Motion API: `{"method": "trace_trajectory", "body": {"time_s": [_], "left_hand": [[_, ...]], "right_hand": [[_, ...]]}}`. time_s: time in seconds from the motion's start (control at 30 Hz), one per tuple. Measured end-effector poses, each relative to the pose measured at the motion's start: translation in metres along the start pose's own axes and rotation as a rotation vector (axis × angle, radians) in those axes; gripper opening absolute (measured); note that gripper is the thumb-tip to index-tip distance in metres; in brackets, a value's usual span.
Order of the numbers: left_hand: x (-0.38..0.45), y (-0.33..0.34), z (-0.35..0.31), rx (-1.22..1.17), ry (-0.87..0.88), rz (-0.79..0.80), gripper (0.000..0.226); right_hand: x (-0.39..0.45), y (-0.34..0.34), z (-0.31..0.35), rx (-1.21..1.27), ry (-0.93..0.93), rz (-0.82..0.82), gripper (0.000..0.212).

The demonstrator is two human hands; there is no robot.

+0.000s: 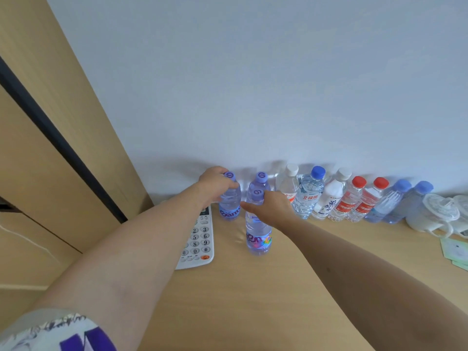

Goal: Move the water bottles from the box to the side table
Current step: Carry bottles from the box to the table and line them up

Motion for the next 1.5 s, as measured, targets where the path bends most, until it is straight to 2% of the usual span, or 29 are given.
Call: {"method": "trace_trajectory", "body": {"time_s": [0.07,0.2,0.6,0.83,0.9,0.97,1.0,1.07,1.2,1.27,1.37,1.47,1.5], "left_hand": [[0.000,-0.001,-0.003,0.125,0.089,-0.096,0.019],[0.002,-0.001,0.001,0.113,0.141,-0.186,0.018],[0.009,0.011,0.004,-0.030,0.118,-0.166,0.032],[0.008,0.010,0.000,-0.068,0.086,-0.117,0.030],[0.007,0.009,0.002,-0.086,0.066,-0.092,0.032],[0.006,0.008,0.006,-0.101,0.055,-0.058,0.036],[0.006,0.007,0.007,-0.105,0.051,-0.046,0.037],[0.004,0.004,0.008,-0.108,0.050,-0.047,0.035],[0.004,-0.008,0.011,-0.081,0.051,-0.105,0.045],[0.003,-0.017,0.014,-0.065,0.052,-0.136,0.043],[0.002,-0.030,0.019,-0.043,0.051,-0.169,0.042],[-0.001,-0.040,0.025,-0.012,0.049,-0.199,0.044],[-0.001,-0.042,0.025,-0.004,0.051,-0.206,0.044]], "right_hand": [[0.000,-0.006,0.002,-0.061,0.007,0.009,0.060],[-0.002,-0.011,0.007,-0.070,-0.007,-0.008,0.061],[0.002,-0.022,0.016,-0.015,-0.075,-0.027,0.050],[-0.001,-0.026,0.023,0.007,-0.106,-0.024,0.057],[-0.004,-0.025,0.028,0.024,-0.125,-0.016,0.049],[-0.006,-0.020,0.031,0.049,-0.132,0.006,0.031],[-0.007,-0.018,0.034,0.071,-0.134,0.019,0.031],[-0.010,-0.013,0.040,0.104,-0.149,0.033,0.037],[-0.015,-0.004,0.058,0.109,-0.218,0.060,0.035],[-0.013,0.000,0.065,0.109,-0.234,0.084,0.036],[-0.010,0.000,0.072,0.090,-0.226,0.089,0.040],[-0.007,-0.003,0.073,0.045,-0.199,0.099,0.054],[-0.006,-0.004,0.072,-0.001,-0.184,0.096,0.051]]}}
Point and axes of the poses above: each hand's wrist, its own x-axis towards the middle knuckle, its own y-axis out of the palm, z = x × y, the point moved 6 cm from there along x, towards the middle knuckle, and after that the axes turned 1 degree about -z, right-handed, at the moved point
